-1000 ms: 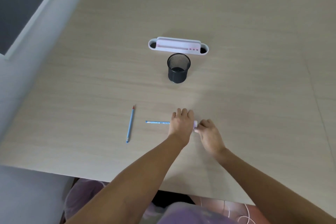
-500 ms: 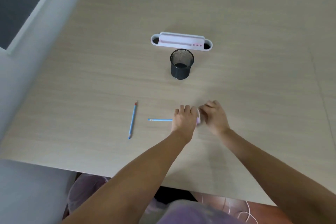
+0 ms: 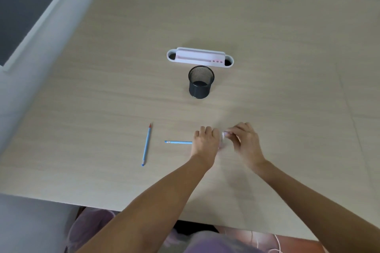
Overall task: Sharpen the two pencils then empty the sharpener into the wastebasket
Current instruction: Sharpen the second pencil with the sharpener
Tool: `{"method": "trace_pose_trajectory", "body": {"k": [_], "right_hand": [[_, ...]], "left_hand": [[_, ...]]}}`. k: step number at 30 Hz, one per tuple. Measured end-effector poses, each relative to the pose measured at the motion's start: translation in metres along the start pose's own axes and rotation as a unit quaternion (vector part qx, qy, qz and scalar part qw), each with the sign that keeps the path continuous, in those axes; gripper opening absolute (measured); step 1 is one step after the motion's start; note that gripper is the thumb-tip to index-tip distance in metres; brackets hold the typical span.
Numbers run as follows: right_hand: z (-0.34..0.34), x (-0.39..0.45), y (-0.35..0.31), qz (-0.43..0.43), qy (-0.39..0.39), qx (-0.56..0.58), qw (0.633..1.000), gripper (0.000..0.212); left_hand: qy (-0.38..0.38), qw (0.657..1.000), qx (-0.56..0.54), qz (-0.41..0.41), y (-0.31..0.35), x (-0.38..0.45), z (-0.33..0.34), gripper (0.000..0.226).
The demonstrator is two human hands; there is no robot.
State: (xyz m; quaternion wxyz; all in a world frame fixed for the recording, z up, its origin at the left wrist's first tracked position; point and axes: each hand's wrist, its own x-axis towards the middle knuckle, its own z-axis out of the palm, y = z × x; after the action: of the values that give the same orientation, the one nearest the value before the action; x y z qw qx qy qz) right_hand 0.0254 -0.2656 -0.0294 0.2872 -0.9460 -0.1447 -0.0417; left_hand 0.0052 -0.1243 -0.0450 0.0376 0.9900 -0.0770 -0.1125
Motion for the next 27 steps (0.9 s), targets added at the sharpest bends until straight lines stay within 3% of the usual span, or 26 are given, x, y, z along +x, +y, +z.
{"method": "trace_pose_trajectory", "body": {"k": [4,8,12,15,18,25,27], "right_hand": [[0.019,0.024,0.014,-0.046,-0.067,-0.110,0.991,0.013],[0.031,-0.007,0.009,-0.085,-0.119,-0.144,0.979,0.027],[0.021,-0.051,0.001,0.022,-0.137,-0.035,0.990,0.015],[-0.001,-0.052,-0.005,0.134,-0.207,0.109,0.963,0.017],[-0.021,-0.023,-0.010,0.165,-0.253,0.153,0.941,0.020],[-0.003,0.030,-0.002,0.093,-0.152,0.047,0.983,0.024],[0.014,0.035,0.007,0.109,-0.161,0.001,0.981,0.019]], "left_hand": [[-0.006,1.000,0.000,-0.014,0.002,0.000,-0.001,0.038],[-0.021,1.000,0.012,-0.017,0.002,-0.001,0.000,0.044],[-0.023,0.999,0.023,-0.003,0.003,0.001,-0.002,0.043],[-0.021,0.999,0.028,-0.001,0.002,0.001,-0.001,0.045],[-0.014,1.000,0.025,-0.003,0.002,0.001,0.002,0.045],[0.003,1.000,0.006,-0.013,0.001,0.002,0.002,0.041],[0.010,1.000,0.007,-0.018,0.002,0.001,0.000,0.036]]}}
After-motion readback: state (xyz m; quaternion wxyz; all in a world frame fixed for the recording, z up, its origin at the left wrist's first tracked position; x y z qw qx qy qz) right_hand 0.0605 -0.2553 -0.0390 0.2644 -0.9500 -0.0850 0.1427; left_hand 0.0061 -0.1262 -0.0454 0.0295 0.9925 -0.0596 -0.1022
